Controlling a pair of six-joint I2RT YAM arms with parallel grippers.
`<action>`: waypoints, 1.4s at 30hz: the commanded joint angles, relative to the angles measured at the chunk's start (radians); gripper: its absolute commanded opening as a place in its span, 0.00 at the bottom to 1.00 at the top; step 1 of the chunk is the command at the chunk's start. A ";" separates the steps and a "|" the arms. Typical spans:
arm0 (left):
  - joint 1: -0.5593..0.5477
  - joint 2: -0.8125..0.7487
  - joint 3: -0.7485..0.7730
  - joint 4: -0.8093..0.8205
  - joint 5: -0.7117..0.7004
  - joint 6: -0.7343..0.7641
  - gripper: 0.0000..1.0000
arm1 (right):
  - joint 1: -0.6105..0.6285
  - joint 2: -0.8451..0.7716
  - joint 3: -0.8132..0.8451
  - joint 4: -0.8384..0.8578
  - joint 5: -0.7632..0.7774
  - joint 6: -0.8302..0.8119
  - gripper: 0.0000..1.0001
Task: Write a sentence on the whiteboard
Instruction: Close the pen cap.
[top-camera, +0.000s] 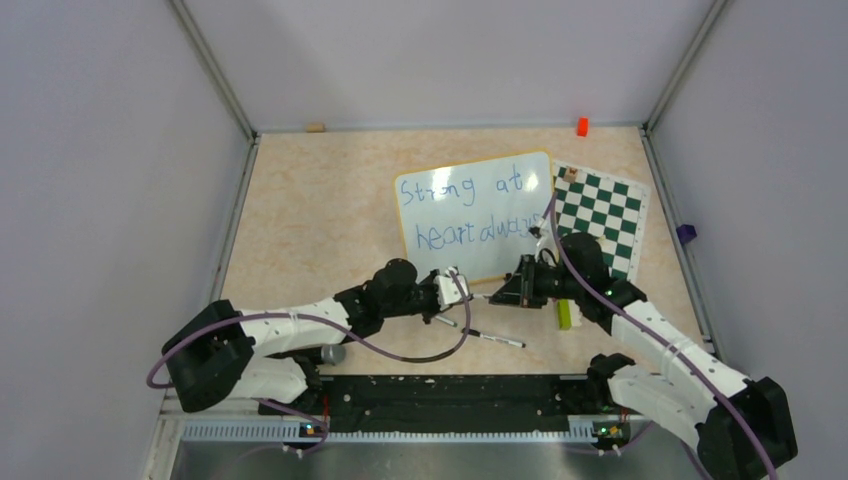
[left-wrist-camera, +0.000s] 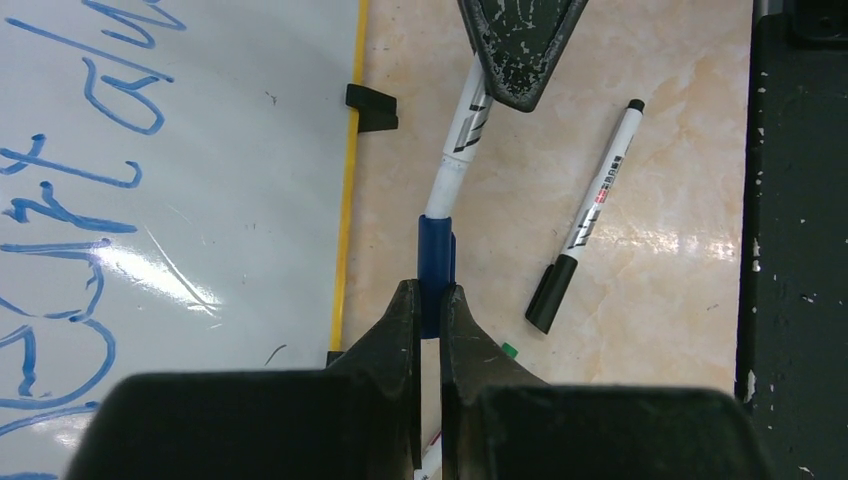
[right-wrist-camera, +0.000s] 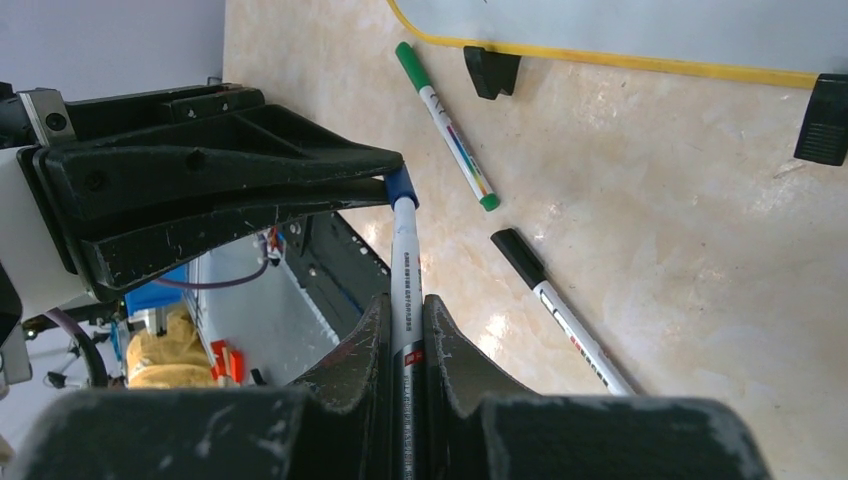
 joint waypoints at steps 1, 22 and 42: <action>-0.003 -0.008 0.015 0.054 0.103 0.021 0.00 | 0.035 0.029 0.002 0.056 0.007 0.005 0.00; -0.005 -0.106 -0.069 0.247 0.281 -0.043 0.00 | 0.297 0.280 0.143 0.114 0.128 0.006 0.00; -0.004 -0.008 -0.009 0.220 0.253 -0.103 0.24 | 0.425 0.386 0.386 -0.175 0.347 -0.117 0.00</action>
